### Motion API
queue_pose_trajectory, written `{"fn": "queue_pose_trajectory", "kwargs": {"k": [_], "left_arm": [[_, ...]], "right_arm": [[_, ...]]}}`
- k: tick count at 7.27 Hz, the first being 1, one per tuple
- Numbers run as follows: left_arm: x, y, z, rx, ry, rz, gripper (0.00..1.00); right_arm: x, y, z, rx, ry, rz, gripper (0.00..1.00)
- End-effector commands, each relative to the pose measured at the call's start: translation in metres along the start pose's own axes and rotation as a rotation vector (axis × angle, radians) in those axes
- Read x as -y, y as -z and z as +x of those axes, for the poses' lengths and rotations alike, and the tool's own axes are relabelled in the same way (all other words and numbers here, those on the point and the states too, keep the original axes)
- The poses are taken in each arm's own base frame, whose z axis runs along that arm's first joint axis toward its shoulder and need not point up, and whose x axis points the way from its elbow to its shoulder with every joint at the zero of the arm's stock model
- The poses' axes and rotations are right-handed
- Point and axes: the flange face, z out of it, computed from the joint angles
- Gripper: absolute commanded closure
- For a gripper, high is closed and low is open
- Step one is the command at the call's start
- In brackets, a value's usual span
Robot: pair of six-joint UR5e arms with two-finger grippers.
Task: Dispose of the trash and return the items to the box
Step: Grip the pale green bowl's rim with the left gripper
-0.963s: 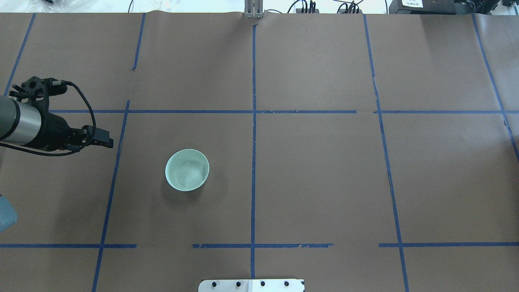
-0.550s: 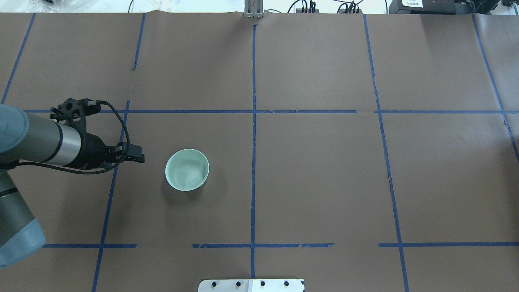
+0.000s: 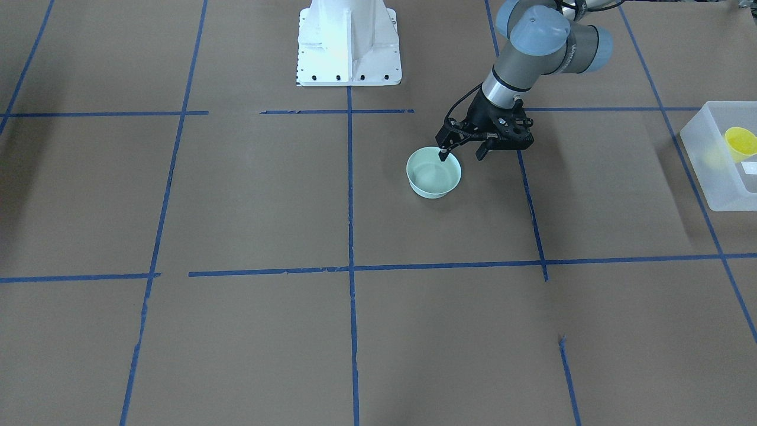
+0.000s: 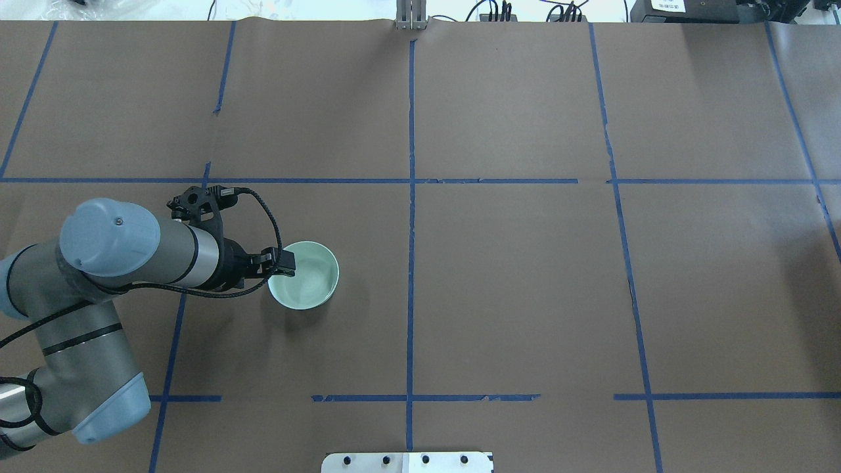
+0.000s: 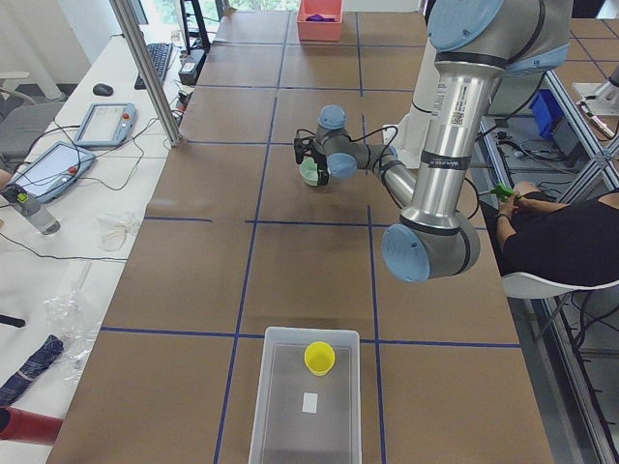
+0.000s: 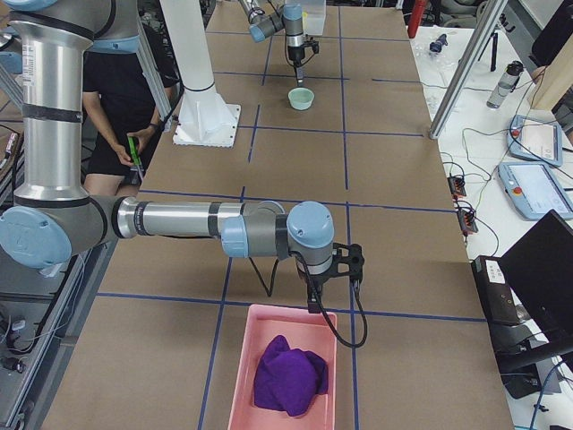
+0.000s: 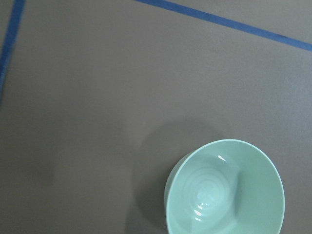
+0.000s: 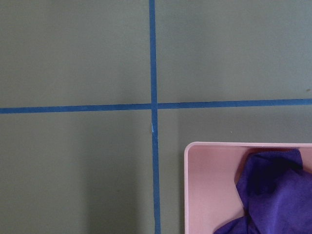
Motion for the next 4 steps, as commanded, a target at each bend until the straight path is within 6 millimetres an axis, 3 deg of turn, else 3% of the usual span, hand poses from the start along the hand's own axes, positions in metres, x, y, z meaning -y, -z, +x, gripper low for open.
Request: {"fn": "queue_pose_trajectory", "kwargs": {"k": [1, 4], "left_arm": [[0.002, -0.016, -0.005, 0.029, 0.010, 0.002, 0.08], [-0.005, -0.032, -0.003, 0.047, 0.005, 0.010, 0.29]], "right_arm": [[0.003, -0.001, -0.023, 0.016, 0.016, 0.007, 0.00], [0.003, -0.003, -0.026, 0.022, 0.027, 0.004, 0.00]]}}
